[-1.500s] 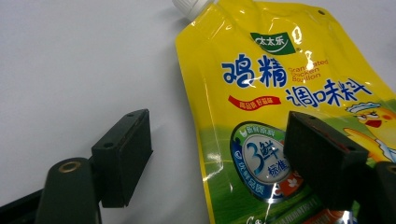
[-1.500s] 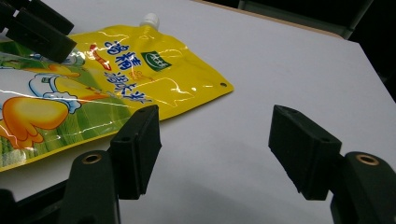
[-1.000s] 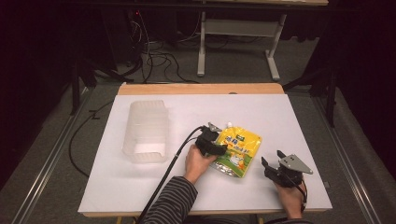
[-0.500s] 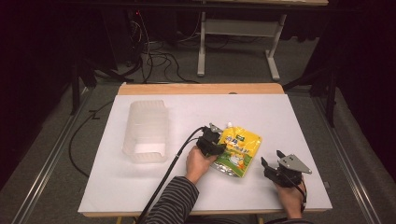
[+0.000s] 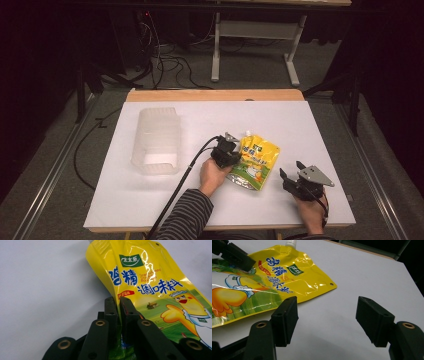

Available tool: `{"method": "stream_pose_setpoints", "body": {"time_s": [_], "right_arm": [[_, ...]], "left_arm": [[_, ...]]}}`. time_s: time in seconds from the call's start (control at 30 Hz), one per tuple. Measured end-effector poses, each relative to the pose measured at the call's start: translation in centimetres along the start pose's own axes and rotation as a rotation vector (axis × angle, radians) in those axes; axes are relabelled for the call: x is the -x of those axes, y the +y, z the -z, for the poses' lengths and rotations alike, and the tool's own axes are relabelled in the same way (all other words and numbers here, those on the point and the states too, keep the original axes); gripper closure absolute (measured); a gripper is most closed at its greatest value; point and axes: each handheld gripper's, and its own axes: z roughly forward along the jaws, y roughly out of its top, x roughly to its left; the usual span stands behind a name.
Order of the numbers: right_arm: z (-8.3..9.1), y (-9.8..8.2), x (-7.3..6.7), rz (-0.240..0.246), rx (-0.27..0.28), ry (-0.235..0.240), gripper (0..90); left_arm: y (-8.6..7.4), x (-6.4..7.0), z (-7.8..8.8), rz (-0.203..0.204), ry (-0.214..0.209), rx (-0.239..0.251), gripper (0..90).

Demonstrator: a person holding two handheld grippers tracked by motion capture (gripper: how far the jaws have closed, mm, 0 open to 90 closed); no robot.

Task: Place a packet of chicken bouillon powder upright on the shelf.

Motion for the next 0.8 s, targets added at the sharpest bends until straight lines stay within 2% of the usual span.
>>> {"method": "stream_pose_setpoints", "body": {"time_s": [0.4, 0.5, 0.63, 0.67, 0.8], "right_arm": [[0.1, 0.0, 0.0, -0.004, 0.007, 0.0, 34.5], [0.1, 0.0, 0.1, -0.013, 0.009, 0.002, 34.5], [0.1, 0.0, 0.1, -0.012, 0.008, 0.003, 34.5], [0.1, 0.0, 0.1, -0.014, 0.007, 0.003, 34.5], [0.1, 0.0, 0.1, -0.014, 0.009, 0.002, 34.5]], "left_arm": [[0.1, 0.3, 1.0, -0.037, -0.009, 0.019, 87.3], [0.4, 0.7, 2.1, -0.065, -0.01, 0.042, 87.3], [0.5, 1.0, 3.1, -0.077, -0.023, 0.062, 87.4], [0.7, 1.1, 3.6, -0.079, -0.03, 0.08, 87.4], [0.8, 1.1, 4.6, -0.094, -0.037, 0.092, 87.5]]}}
